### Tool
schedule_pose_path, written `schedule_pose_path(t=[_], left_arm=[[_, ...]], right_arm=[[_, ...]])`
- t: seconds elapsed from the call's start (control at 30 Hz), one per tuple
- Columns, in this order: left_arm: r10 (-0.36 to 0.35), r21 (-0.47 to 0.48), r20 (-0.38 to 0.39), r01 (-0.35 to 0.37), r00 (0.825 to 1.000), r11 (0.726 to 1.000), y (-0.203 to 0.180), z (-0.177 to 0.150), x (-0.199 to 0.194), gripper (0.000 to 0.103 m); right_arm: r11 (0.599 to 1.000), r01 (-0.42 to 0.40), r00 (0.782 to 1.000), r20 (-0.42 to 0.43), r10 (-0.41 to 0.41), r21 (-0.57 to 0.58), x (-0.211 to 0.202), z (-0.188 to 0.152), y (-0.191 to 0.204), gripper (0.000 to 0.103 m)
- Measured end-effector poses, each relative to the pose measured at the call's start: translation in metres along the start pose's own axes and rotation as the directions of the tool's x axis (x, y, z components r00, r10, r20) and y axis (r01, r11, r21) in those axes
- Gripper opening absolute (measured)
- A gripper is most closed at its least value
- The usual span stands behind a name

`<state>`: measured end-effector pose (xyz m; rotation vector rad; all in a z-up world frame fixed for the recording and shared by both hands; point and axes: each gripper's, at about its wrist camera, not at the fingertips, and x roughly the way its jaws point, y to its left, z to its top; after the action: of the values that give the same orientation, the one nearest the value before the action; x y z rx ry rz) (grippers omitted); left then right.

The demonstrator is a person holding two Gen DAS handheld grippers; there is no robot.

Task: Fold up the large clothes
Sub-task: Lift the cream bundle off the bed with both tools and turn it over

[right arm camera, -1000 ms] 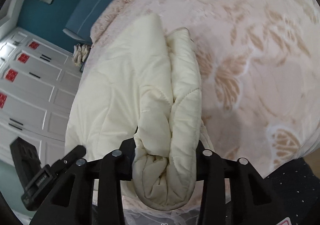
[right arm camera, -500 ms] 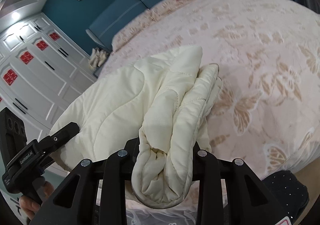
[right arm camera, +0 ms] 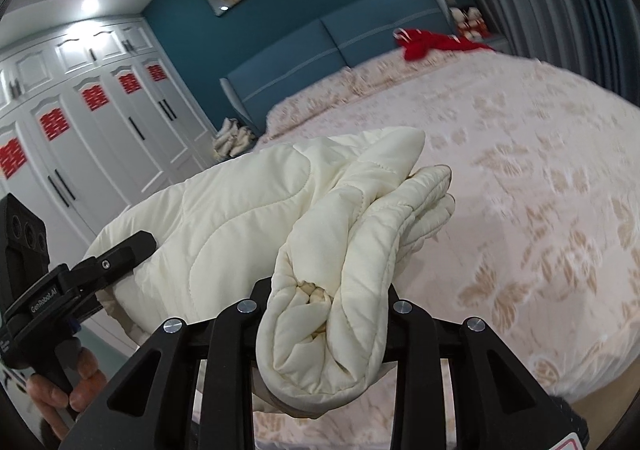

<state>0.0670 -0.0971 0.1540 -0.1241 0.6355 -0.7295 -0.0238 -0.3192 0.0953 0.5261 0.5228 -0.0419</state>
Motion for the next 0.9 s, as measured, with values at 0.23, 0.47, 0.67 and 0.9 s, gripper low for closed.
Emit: schedule_pose_path(t=[0.23,0.47,0.67,0.9], left_arm=[[-0.012,0.045,0.136,0.006,0.991,0.999,0.02,0.033,-0.039,0.055],[-0.001,0.107,0.299,-0.032,0.954,0.994,0.048,0.066,-0.078,0.054],[-0.006,0.165,0.396,-0.065,0.918,0.984,0.071,0.085,-0.103,0.055],[-0.022,0.193,0.462,-0.076,0.887,0.978,0.11,0.102,-0.102,0.055]], right_arm=[[0.987,-0.017,0.993,0.112,0.036,-0.161,-0.004,0.032,0.067,0.029],[0.963,-0.058,0.974,0.195,0.112,-0.264,0.005,0.057,0.128,0.028],[0.94,-0.074,0.955,0.248,0.163,-0.333,0.017,0.073,0.175,0.028],[0.901,-0.024,0.936,0.307,0.173,-0.434,0.045,0.085,0.214,0.028]])
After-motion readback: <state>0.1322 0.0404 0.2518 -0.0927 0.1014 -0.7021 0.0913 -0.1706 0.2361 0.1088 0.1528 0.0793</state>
